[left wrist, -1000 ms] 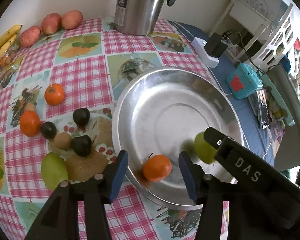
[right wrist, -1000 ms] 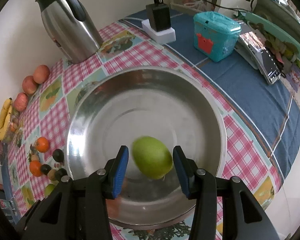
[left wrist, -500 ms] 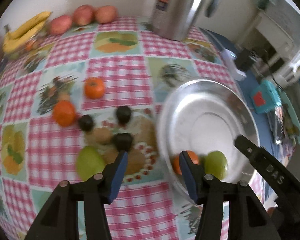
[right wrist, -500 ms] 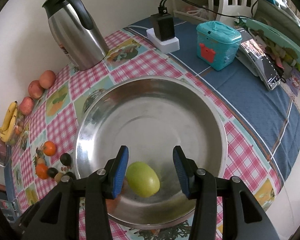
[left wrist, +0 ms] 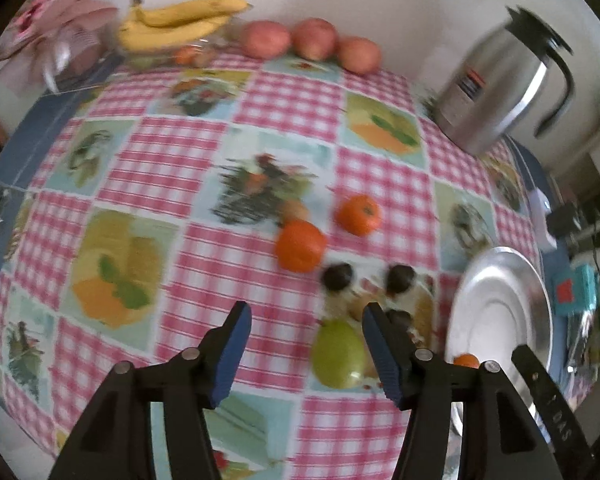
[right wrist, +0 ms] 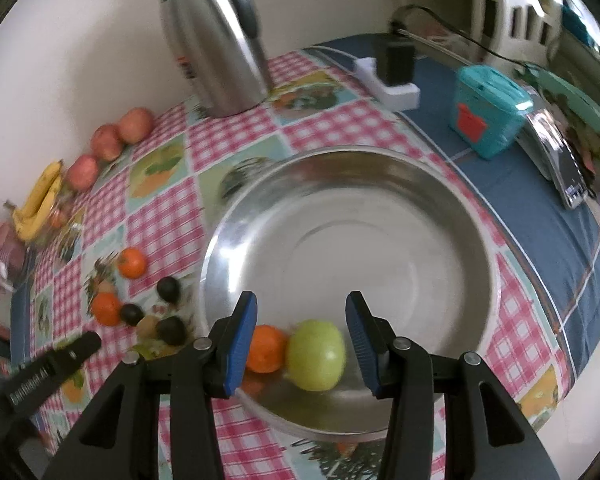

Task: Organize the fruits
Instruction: 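Open the right tool and the left tool to drop both fruits into the plate, then withdraw both tools from the plate back over the fruit cluster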

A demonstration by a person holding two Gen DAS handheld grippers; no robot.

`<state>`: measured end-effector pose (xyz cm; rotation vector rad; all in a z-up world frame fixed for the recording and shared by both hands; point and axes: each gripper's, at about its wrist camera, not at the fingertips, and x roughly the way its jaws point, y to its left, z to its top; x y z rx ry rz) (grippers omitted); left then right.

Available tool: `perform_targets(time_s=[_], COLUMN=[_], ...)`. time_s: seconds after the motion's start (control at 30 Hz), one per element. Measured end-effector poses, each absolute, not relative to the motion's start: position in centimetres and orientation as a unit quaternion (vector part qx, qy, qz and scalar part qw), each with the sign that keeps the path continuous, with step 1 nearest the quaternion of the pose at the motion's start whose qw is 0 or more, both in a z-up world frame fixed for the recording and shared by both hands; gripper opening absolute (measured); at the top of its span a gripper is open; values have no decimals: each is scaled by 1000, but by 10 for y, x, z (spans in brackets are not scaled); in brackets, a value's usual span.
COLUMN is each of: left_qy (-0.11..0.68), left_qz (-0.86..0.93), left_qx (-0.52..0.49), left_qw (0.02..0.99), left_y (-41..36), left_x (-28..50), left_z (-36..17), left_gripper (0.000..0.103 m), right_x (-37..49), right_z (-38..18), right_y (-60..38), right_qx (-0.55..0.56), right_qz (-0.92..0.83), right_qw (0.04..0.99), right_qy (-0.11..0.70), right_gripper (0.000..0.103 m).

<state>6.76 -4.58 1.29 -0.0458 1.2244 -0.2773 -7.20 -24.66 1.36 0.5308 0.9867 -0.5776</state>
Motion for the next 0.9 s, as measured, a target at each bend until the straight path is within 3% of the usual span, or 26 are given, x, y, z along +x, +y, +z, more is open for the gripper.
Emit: perform_targets(time_s=[0.4,0.53,0.7,0.77,0.9], left_qy=[557,564,564,562,558], left_qz=[-83,-82,-83,-83,-87], left_qx=[-37,-30,-19,-17,-10], left_qw=[826,821,821,823,825], left_y=[-3,-6,-10,-10,-12], left_x=[77,78,77,77,77], left_z=[23,18,15,14,13], left_gripper=[74,86,98,101,103], right_x=[-48,-47,-48,-47,-48], right_z=[19,16,14,11,10], right_y=[-201,-199,-203,-205,-206], right_qx=[187,177,179,180,185], right_qz=[-219,-221,-227,-230,-229], right_qw=[831,829,826,823,823], right_qy=[476,482,483,487,486], right_gripper=[49,72,73,86,90])
